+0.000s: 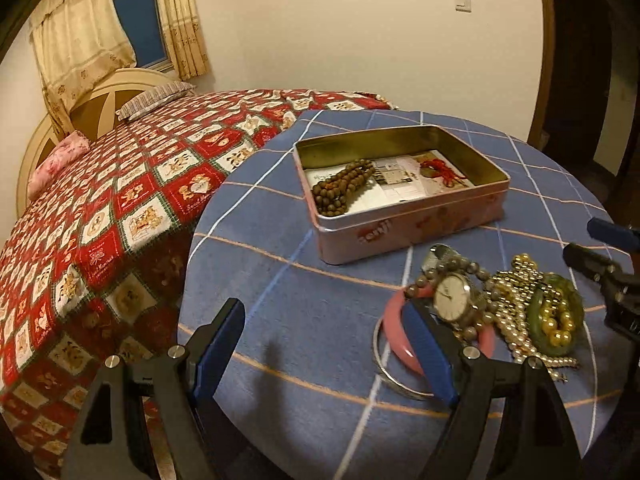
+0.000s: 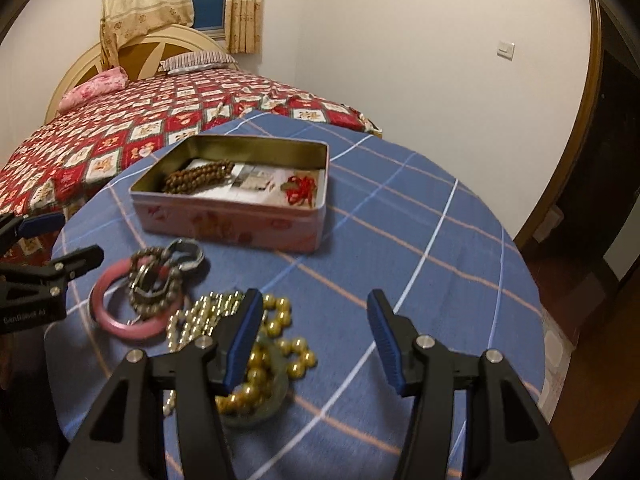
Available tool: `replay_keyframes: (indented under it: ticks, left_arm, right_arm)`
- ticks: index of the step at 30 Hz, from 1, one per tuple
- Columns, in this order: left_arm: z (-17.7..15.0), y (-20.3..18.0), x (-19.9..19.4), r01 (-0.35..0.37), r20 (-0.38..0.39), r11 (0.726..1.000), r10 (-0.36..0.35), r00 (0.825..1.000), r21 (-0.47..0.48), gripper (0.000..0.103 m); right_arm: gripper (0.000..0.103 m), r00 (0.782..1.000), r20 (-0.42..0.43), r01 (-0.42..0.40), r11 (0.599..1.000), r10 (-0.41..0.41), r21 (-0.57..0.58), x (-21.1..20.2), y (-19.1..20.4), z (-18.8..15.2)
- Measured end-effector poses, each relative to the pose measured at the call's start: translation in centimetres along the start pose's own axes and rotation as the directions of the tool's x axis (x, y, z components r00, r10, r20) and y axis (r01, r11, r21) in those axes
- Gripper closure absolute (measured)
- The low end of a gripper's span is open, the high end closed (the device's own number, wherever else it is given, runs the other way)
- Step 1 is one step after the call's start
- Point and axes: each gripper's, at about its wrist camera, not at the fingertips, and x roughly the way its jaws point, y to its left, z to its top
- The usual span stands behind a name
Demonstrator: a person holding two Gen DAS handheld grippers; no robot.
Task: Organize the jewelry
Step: 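Release both items into the tin and withdraw both grippers, then grasp the pink bangle with the left gripper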
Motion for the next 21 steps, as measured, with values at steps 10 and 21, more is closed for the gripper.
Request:
replay_keyframes:
  ticks: [10,21]
  left_arm:
    - [-0.8,-1.8,1.0,0.049,-0.042,0.998,-0.047,0.998,0.046,0.042]
    - [-0.9,-3.0,1.7,0.158,-0.062,0.986,-0.155,0.986,0.048,0.09]
  right_arm:
    - [0.046,1.0,0.009,-0.007,1.0,0.007,0.012,-0.4,0.3,-1.2]
    - [0.046,1.0,-0.003,-0.012,1.0,0.012,0.015,0.1,0.6,-1.8]
